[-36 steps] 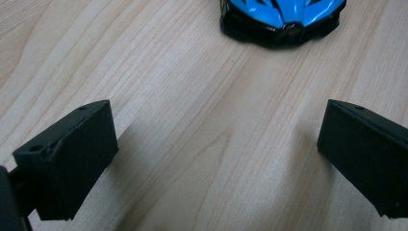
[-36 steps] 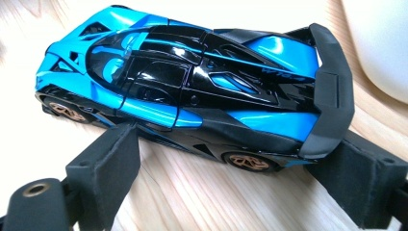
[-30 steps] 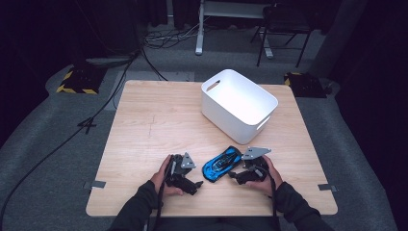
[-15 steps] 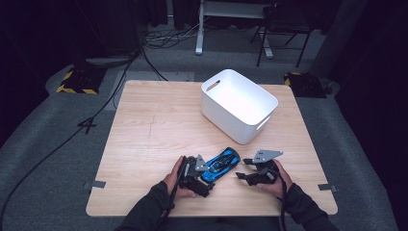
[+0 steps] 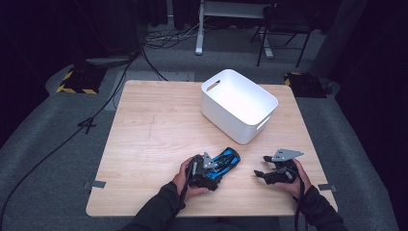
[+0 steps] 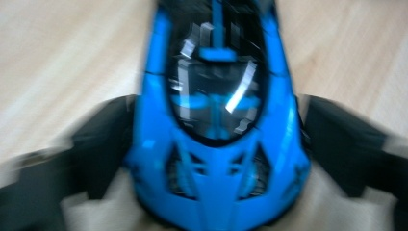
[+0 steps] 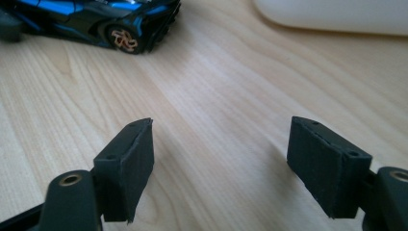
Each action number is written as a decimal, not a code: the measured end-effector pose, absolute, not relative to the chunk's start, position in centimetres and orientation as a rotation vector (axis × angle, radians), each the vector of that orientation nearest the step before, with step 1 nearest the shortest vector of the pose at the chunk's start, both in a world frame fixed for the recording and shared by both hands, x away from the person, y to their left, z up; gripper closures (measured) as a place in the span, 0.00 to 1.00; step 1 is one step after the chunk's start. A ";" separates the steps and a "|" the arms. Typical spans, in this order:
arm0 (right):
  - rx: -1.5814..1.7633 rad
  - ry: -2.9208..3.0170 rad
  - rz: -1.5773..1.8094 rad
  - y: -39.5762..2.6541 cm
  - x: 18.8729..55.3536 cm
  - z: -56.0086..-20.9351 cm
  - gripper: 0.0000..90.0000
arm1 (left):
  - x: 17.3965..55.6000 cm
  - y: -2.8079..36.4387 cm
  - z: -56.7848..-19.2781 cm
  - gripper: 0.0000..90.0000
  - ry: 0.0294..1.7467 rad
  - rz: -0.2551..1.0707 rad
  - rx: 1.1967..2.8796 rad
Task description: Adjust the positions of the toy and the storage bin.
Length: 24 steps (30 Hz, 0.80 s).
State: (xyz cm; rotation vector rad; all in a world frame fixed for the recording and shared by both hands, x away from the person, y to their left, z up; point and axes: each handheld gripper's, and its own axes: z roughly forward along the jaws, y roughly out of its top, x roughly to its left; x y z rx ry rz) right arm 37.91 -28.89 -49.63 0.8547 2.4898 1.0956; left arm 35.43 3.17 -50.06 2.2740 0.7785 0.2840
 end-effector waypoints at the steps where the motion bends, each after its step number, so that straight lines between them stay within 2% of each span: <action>1: 0.857 2.471 1.118 -29.0 37.9 -49.3 0.29 | 35.5 3.2 -50.0 0.26 0.768 0.296 2.276; 5: 0.874 2.383 1.219 -29.5 37.9 -47.5 0.32 | 35.6 3.3 -50.1 0.26 0.753 0.268 2.277; 7: 0.844 2.307 1.298 -29.4 37.6 -44.8 0.32 | 35.7 3.5 -50.0 0.27 0.747 0.277 2.289; 8: 0.844 2.307 1.298 -29.4 37.6 -44.8 0.32 | 35.7 3.5 -50.0 0.27 0.747 0.277 2.289; 11: 0.777 2.245 1.364 -28.5 38.2 -41.3 0.32 | 35.6 4.2 -50.0 0.27 0.732 0.270 2.293; 16: 0.701 2.236 1.348 -26.7 39.5 -38.6 0.35 | 35.6 5.1 -50.0 0.27 0.774 0.308 2.277; 19: 0.682 2.238 1.344 -25.6 40.3 -37.8 0.36 | 36.0 7.3 -50.0 0.27 0.856 0.330 2.251; 24: 0.682 2.303 1.345 -23.4 41.9 -37.4 0.40 | 35.7 8.9 -50.0 0.27 0.869 0.341 2.249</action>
